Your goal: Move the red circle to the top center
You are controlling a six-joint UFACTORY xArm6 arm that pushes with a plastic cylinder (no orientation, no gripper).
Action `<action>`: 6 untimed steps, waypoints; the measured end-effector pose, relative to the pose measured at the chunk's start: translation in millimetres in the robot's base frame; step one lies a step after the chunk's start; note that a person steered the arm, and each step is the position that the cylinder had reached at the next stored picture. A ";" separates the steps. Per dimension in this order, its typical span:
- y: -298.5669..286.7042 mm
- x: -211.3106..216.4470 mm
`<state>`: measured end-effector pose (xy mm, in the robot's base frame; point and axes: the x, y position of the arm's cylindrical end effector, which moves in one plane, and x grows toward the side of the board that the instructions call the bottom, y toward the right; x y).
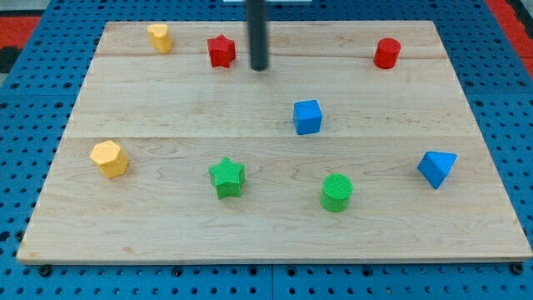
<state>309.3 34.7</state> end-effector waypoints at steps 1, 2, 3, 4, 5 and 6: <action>121.9 -5.8; 171.5 1.1; 191.8 2.8; 203.8 -19.7; 150.1 -22.4; 176.8 -18.9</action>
<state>290.4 211.5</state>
